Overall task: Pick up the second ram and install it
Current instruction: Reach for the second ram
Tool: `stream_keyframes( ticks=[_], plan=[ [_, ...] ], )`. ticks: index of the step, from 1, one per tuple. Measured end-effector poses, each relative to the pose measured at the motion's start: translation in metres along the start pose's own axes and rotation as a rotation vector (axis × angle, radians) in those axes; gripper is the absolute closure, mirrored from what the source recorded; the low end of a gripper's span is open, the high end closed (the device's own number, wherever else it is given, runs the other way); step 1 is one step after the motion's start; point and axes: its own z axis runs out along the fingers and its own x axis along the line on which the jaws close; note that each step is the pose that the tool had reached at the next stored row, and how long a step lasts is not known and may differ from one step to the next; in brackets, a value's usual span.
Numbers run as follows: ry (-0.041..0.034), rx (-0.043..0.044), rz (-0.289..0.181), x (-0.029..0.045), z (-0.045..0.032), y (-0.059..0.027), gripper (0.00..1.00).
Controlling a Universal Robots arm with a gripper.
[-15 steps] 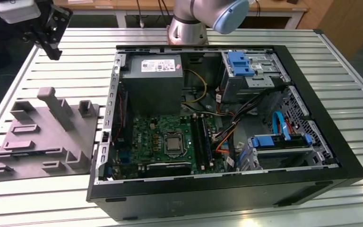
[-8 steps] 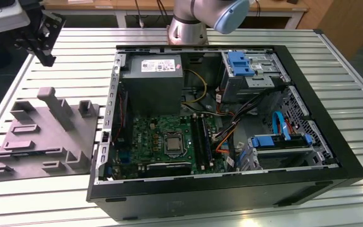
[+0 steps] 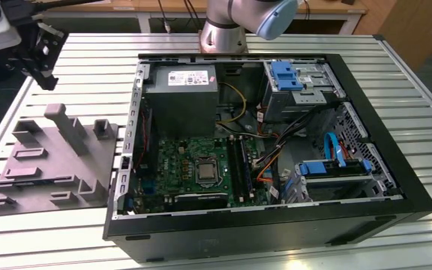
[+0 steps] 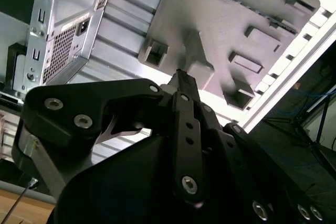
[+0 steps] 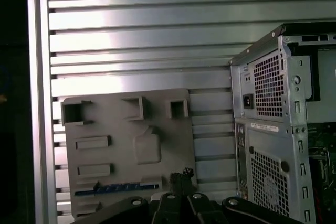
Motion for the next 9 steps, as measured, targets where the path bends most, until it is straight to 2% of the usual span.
stream_keyframes(
  ticks=[4,9],
  plan=[
    [-0.0001,-0.0001,0.0,0.0062,0.0023,-0.0088,0.9],
    [-0.0001,0.0,0.0,0.0157,0.0068,-0.0156,0.9]
  ],
)
